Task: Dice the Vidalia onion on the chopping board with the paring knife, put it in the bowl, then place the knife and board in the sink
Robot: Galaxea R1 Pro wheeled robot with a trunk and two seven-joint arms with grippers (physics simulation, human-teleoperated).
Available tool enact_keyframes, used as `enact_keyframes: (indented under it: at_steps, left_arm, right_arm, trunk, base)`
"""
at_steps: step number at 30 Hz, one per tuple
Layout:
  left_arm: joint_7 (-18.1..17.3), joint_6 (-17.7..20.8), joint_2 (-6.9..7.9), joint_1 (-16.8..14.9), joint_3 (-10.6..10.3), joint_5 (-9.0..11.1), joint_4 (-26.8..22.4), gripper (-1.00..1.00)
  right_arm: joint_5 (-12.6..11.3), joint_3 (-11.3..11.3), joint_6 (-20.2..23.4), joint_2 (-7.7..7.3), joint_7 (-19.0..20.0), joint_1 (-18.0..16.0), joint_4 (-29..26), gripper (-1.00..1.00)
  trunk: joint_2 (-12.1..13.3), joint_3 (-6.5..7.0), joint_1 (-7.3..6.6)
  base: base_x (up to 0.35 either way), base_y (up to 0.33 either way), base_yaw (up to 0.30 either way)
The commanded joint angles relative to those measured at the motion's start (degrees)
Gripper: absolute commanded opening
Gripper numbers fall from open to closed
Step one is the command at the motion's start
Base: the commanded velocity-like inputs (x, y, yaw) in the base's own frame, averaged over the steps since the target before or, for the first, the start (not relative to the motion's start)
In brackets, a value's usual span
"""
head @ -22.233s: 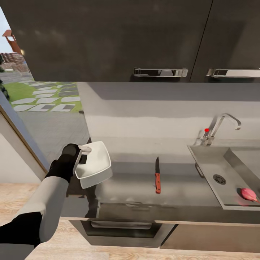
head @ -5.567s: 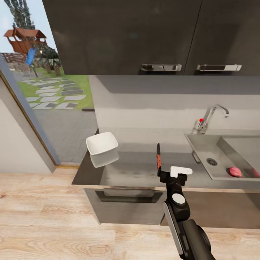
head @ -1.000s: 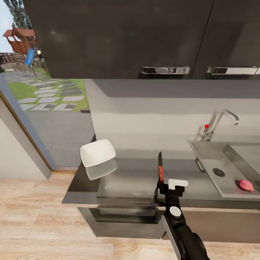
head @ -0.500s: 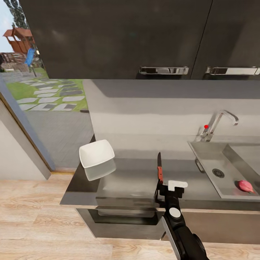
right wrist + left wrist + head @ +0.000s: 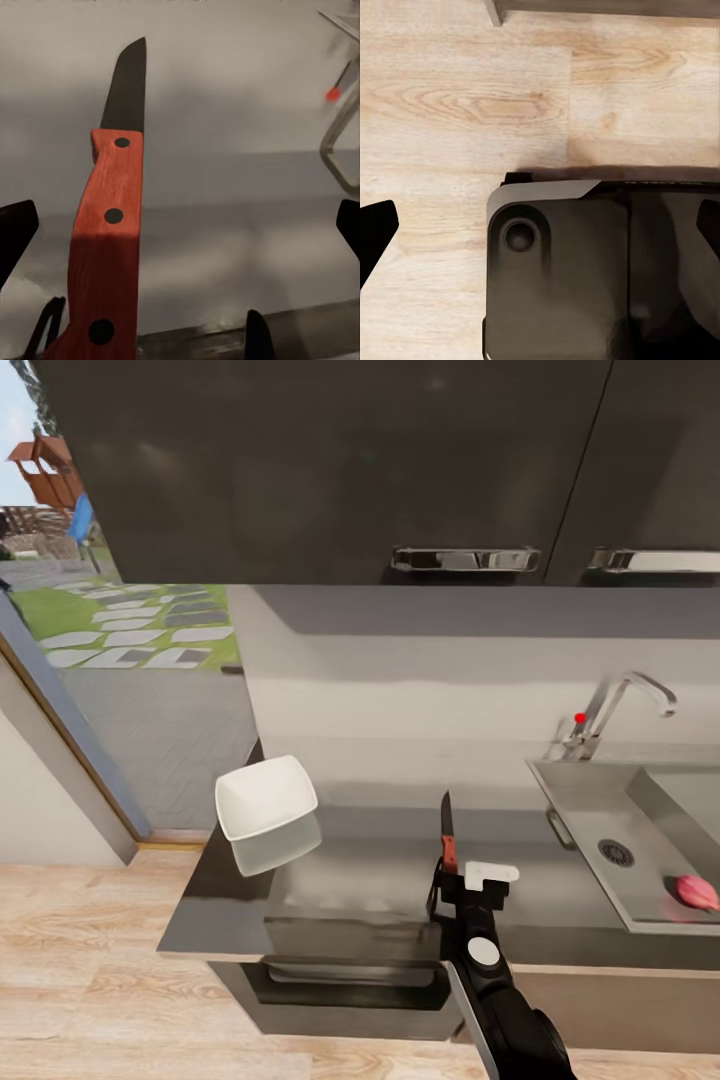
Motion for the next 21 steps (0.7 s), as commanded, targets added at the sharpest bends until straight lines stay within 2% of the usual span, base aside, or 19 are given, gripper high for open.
enact_keyframes:
  at_steps: [1, 21]
  left_arm:
    - [0.0, -0.1, -0.07, 0.0, 0.2, -0.6, -0.1, 1.00]
    - [0.0, -0.1, -0.07, 0.0, 0.2, -0.6, 0.0, 1.00]
  right_arm:
    - [0.6, 0.1, 0.6, 0.00, -0.3, 0.0, 0.0, 1.00]
    - [0.6, 0.1, -1.1, -0.08, -0.3, 0.0, 2.1, 1.00]
  trunk:
    - [-0.1, -0.10, 0.04]
    - [-0.1, -0.10, 0.04]
  base:
    - [0.055, 0.001, 0.000]
    - [0.005, 0.000, 0.000]
